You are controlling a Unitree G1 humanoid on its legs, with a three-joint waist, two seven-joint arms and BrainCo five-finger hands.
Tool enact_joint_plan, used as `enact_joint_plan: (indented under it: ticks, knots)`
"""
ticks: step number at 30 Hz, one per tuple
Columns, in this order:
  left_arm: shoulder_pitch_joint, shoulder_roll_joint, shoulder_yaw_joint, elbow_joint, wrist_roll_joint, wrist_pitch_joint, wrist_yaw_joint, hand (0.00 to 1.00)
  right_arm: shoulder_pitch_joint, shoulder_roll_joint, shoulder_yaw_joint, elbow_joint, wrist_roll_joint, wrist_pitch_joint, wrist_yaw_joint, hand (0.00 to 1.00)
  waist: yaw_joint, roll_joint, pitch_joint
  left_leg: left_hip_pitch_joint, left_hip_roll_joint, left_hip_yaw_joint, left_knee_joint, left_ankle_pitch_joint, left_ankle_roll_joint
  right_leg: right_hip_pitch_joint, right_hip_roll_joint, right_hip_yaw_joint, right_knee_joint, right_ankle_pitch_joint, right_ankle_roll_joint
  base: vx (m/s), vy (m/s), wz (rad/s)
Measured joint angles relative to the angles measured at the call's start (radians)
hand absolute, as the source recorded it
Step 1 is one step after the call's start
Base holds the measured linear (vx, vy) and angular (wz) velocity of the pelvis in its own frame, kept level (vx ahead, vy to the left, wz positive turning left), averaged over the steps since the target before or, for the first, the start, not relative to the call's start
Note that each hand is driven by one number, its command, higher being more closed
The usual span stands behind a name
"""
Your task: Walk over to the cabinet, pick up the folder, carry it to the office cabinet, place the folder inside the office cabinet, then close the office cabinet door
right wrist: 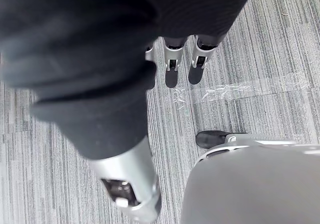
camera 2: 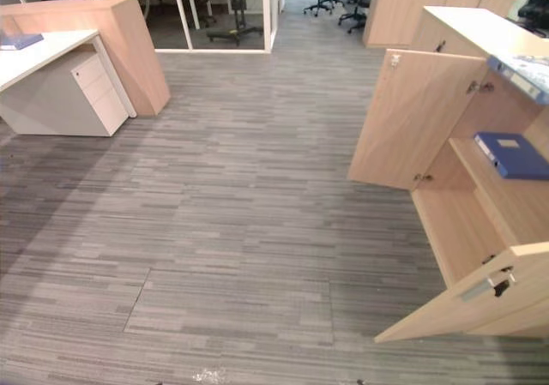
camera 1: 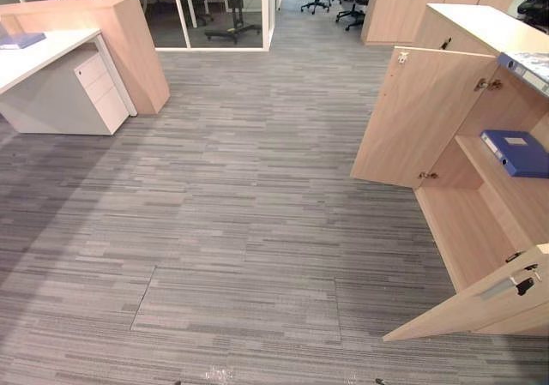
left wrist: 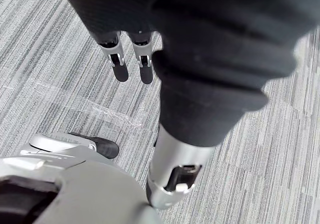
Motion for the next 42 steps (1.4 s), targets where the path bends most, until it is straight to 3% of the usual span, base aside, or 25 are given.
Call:
enact_joint_plan:
  ticks: [10,20,23,26,27,28,29,31,34,36,39,41,42]
  knots:
    - [-0.003,0.003,-0.016,0.001,-0.008,-0.007,-0.010,0.00,-0.017,0.006,-0.031,0.006,-0.001,0.000,0.001,0.00,0.007,0.005,0.013,0.035,-0.003,0.013,-0.028,0.000,0.000,0.024,-0.005,0.005,-0.013,0.000,0.027,0.01,0.010,-0.04]
    - [-0.005,0.004,-0.040,-0.017,0.089,-0.028,0.023,0.00,-0.028,0.007,-0.042,0.005,0.004,0.000,0.000,0.00,0.012,0.015,0.019,0.048,-0.001,0.037,-0.034,-0.001,0.001,0.023,-0.003,0.031,-0.011,0.003,0.024,-0.01,0.003,-0.07]
    - [-0.008,0.000,-0.046,-0.033,0.142,-0.028,0.031,0.00,-0.034,0.014,-0.077,0.005,0.006,0.000,0.000,0.00,0.013,0.023,0.027,0.034,-0.007,0.042,0.010,-0.030,0.009,0.021,-0.011,0.038,0.002,0.001,0.027,0.00,0.028,-0.09]
    - [-0.003,-0.026,-0.046,-0.083,0.159,-0.031,0.043,0.00,-0.045,0.012,-0.075,-0.027,0.025,0.000,-0.002,0.00,0.015,0.060,0.046,-0.031,-0.009,0.065,0.155,-0.110,0.033,-0.036,-0.036,0.041,0.121,-0.075,0.059,-0.03,0.093,-0.13]
    - [0.009,-0.042,-0.044,-0.116,0.155,-0.038,0.047,0.00,-0.044,0.020,-0.074,-0.052,0.030,-0.001,-0.010,0.00,0.022,0.073,0.051,-0.050,-0.011,0.087,0.184,-0.129,0.049,-0.092,-0.071,0.015,0.239,-0.130,0.078,-0.05,0.139,-0.48]
    - [0.019,-0.054,-0.034,-0.141,0.146,-0.047,0.055,0.00,-0.044,0.034,-0.077,-0.066,0.042,-0.001,-0.013,0.00,0.046,0.073,0.051,-0.058,-0.018,0.121,0.195,-0.142,0.057,-0.154,-0.127,-0.029,0.359,-0.145,0.074,-0.04,0.182,-0.57]
    - [0.024,-0.055,-0.032,-0.145,0.142,-0.047,0.059,0.00,-0.046,0.034,-0.068,-0.077,0.053,-0.005,-0.014,0.00,0.052,0.070,0.050,-0.061,-0.020,0.125,0.204,-0.148,0.060,-0.179,-0.146,-0.033,0.405,-0.145,0.073,0.02,0.169,-0.42]
    - [0.024,-0.057,-0.024,-0.147,0.108,-0.047,0.067,0.00,-0.043,0.038,-0.055,-0.085,0.085,-0.007,-0.028,0.00,0.044,0.063,0.050,-0.053,-0.019,0.120,0.227,-0.166,0.058,-0.213,-0.209,-0.067,0.510,-0.143,0.047,0.07,0.106,0.04]
    - [0.022,-0.081,0.038,-0.144,0.067,-0.047,0.082,0.00,-0.043,0.036,-0.030,-0.083,0.128,-0.016,-0.035,0.00,0.036,0.048,0.061,-0.022,-0.008,0.108,0.214,-0.195,0.063,-0.223,-0.212,-0.093,0.557,-0.139,0.051,0.09,-0.033,-0.04]
    - [0.011,-0.089,0.062,-0.133,0.064,-0.047,0.086,0.00,-0.045,0.034,-0.033,-0.084,0.157,-0.034,-0.036,0.00,0.017,0.048,0.066,-0.006,0.031,0.106,0.205,-0.207,0.045,-0.282,-0.181,-0.125,0.635,-0.197,0.070,0.08,-0.109,-0.12]
    - [-0.067,-0.087,0.079,-0.109,0.066,-0.046,0.086,0.00,-0.055,0.041,-0.046,-0.087,0.187,-0.043,-0.036,0.00,0.008,0.048,0.108,0.032,0.104,0.083,0.203,-0.238,-0.007,-0.344,-0.097,-0.163,0.582,-0.205,0.069,0.15,-0.221,0.09]
    - [-0.099,-0.093,0.079,-0.108,0.074,-0.046,0.079,0.00,-0.054,0.063,-0.081,-0.090,0.207,-0.044,-0.038,0.00,0.008,0.012,0.125,0.056,0.109,0.055,0.202,-0.259,-0.042,-0.358,-0.106,-0.164,0.508,-0.191,0.064,0.32,-0.339,0.53]
    - [-0.111,-0.090,0.067,-0.106,0.096,-0.048,0.064,0.00,-0.036,0.086,-0.121,-0.093,0.218,-0.045,-0.038,0.00,0.000,-0.011,0.117,0.081,0.119,0.019,0.199,-0.286,-0.066,-0.336,-0.107,-0.194,0.490,-0.160,-0.031,0.46,-0.429,0.76]
